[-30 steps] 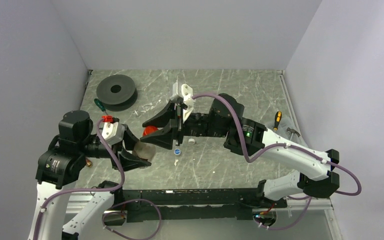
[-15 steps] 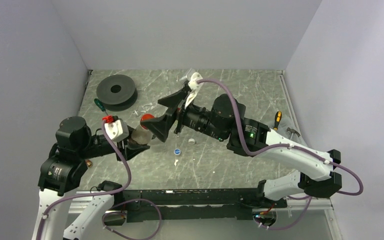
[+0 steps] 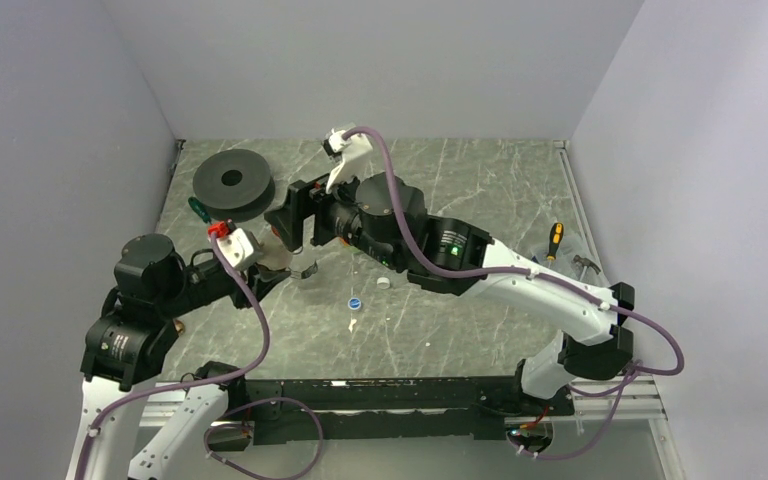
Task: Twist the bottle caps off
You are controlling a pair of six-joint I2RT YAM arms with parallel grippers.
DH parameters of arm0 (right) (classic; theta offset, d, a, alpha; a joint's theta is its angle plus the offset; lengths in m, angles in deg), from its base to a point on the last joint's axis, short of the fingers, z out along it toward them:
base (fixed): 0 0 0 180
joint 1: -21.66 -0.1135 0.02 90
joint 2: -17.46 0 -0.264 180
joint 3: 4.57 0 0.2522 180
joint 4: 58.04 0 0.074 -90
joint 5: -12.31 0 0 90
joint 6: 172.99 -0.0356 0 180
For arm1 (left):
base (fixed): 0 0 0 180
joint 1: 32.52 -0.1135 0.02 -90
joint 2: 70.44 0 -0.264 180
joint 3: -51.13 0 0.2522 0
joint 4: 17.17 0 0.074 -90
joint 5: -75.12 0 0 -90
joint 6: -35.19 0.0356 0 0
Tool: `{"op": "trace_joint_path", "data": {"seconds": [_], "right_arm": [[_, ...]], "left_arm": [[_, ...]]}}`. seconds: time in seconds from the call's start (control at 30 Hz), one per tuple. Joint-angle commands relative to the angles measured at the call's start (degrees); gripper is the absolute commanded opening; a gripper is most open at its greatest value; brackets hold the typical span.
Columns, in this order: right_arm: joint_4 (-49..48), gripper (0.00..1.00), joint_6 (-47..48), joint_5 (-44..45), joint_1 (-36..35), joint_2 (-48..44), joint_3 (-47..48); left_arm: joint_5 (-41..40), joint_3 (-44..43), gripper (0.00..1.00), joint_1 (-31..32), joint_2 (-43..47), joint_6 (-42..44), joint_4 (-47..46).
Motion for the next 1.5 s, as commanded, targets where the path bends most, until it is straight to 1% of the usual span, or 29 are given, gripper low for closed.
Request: {"op": "trace_joint_path", "data": {"seconds": [0.0,0.1,0.13,0.2,0.23,0.27,0.33,0.37,0.43,0.57,0.63,0.73,0.83,0.9,1.0,1.1,1.17,1.3,1.37,1.47], "right_arm": [[-0.2,0.73,-1.6,1.5,-0.3,-0.5,1.6],[-1.6,0.62,-1.9,0.3,-0.3,-0.7,0.9],[-1.7,0.57,-2.1,0.1,-0.3,-0.6,0.8],[-1.8,0.53,-2.3,-0.3,-0.3,-0.5,0.8],[-1.6,0.54,-2.4,-0.7,-0.3,-0.2,0.9],[-1.4,0.58,-2.4,-1.2,-0.3,-0.1,1.0],[-1.4,0.69,-2.7,-1.8,-0.3,0.1,0.9],[-1.4,0.71,-3.0,-1.7,-0.3,0.1,0.7],[-1.3,0.7,-3.3,-1.4,-0.3,0.1,0.4],[-1.6,0.6,-3.5,-1.1,-0.2,-0.1,-0.1],[-1.6,0.57,-3.4,-1.2,-0.2,-0.3,-0.2],[-0.8,0.57,-2.8,-1.8,-0.2,0.1,0.8],[0.1,0.64,-2.7,-2.1,-0.2,0.5,1.3],[-0.1,0.63,-2.8,-2.1,-0.2,0.3,0.9],[-0.4,0.52,-2.9,-2.0,-0.1,0.1,0.4],[-0.7,0.37,-2.9,-1.7,0.0,-0.2,0.2],[-1.2,0.3,-2.7,-2.2,0.2,-0.7,-0.1],[-2.1,0.23,-0.9,-4.9,0.5,-1.5,-0.6],[-4.1,0.21,1.7,-10.9,0.8,-2.9,-1.9],[-7.5,0.21,8.0,-21.8,1.4,-6.3,-4.7]], "left_arm": [[-0.7,0.2,0.14,-0.1,0.7,0.9,-2.3],[-0.7,0.5,0.14,-0.1,0.8,0.8,-2.7],[-0.7,0.5,0.14,-0.1,0.7,0.7,-2.7],[-0.7,0.5,0.14,-0.1,0.5,0.6,-2.7],[-0.7,0.5,0.14,-0.1,0.5,0.5,-2.7],[-0.8,0.5,0.14,-0.1,0.4,0.6,-2.7],[-1.0,0.5,0.13,-0.1,0.5,0.8,-2.7],[-1.2,0.5,0.13,-0.1,0.4,0.8,-2.7],[-1.4,0.4,0.13,-0.1,0.3,0.7,-2.7],[-1.2,0.4,0.13,-0.1,0.2,0.4,-3.0],[-1.2,0.3,0.13,-0.1,0.2,0.4,-3.0],[-1.2,0.1,0.13,-0.1,-0.2,0.3,-3.0],[-1.1,0.0,0.13,-0.1,-0.3,0.1,-3.1],[-1.1,0.0,0.13,-0.1,-0.3,0.1,-3.2],[-1.2,0.0,0.13,-0.1,-0.4,0.0,-3.3],[-1.0,-0.2,0.12,-0.1,-0.5,0.0,-3.2],[-0.9,-0.3,0.13,-0.1,-0.5,-0.1,-3.2],[0.2,-0.6,0.12,-0.1,-0.5,-0.9,-3.1],[2.9,-1.1,0.12,-0.1,-0.5,-0.9,-2.7],[10.1,-2.2,0.12,-0.1,-0.4,-1.2,-1.5]]}}
